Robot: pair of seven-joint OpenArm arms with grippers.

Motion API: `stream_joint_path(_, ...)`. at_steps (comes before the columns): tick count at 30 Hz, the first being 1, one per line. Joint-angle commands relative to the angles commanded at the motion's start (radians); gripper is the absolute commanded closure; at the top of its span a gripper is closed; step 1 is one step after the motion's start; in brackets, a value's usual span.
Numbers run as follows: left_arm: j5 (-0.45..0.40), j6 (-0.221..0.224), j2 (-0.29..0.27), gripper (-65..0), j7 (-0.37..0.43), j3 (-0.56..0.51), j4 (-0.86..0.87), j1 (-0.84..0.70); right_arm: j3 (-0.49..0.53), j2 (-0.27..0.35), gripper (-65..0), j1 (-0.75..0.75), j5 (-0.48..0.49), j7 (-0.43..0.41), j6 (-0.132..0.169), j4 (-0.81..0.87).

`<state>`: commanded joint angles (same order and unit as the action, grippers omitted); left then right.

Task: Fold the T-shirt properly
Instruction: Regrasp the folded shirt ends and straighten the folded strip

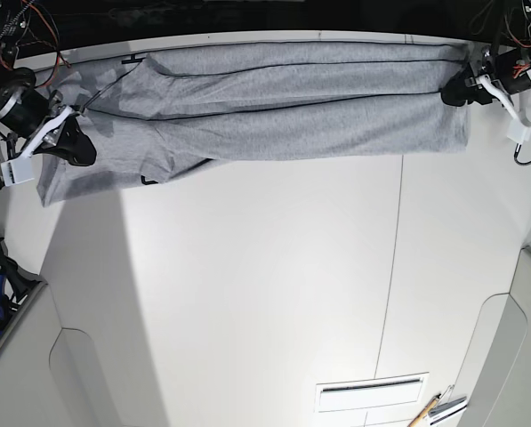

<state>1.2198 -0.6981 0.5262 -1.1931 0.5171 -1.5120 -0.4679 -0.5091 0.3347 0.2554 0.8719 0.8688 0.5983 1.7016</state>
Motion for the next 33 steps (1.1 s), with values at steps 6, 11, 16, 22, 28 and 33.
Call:
stream_joint_path(6, -0.018, 0.000, 0.002, 0.0, 0.010, 0.000, 0.000, 0.034, 0.000, 0.000, 0.0, 0.000, 0.003, 0.000, 0.000, 0.000)
stream_joint_path(11, -0.040, 0.000, 0.024, 0.0, 0.008, 0.002, -0.001, 0.103, 0.000, 0.000, 0.0, 0.000, 0.003, 0.003, 0.000, 0.000)
stream_joint_path(16, -0.193, 0.000, 0.051, 0.0, 0.046, 0.002, -0.001, 0.182, 0.000, 0.000, 0.0, 0.000, 0.010, 0.003, 0.000, 0.000)
stream_joint_path(22, -0.290, 0.000, 0.137, 0.0, 0.087, 0.002, -0.004, 0.238, -0.004, 0.000, 0.0, -0.010, 0.056, 0.016, 0.000, 0.002)
stream_joint_path(28, -0.289, 0.000, 0.129, 0.0, 0.032, 0.001, -0.209, 0.208, -0.015, 0.000, 0.0, -0.031, 0.051, 0.029, 0.000, 0.002)
stream_joint_path(33, -0.291, 0.000, 0.057, 0.0, 0.032, -0.084, -0.543, 0.125, -0.015, 0.000, 0.0, -0.031, 0.048, 0.029, 0.000, 0.002)
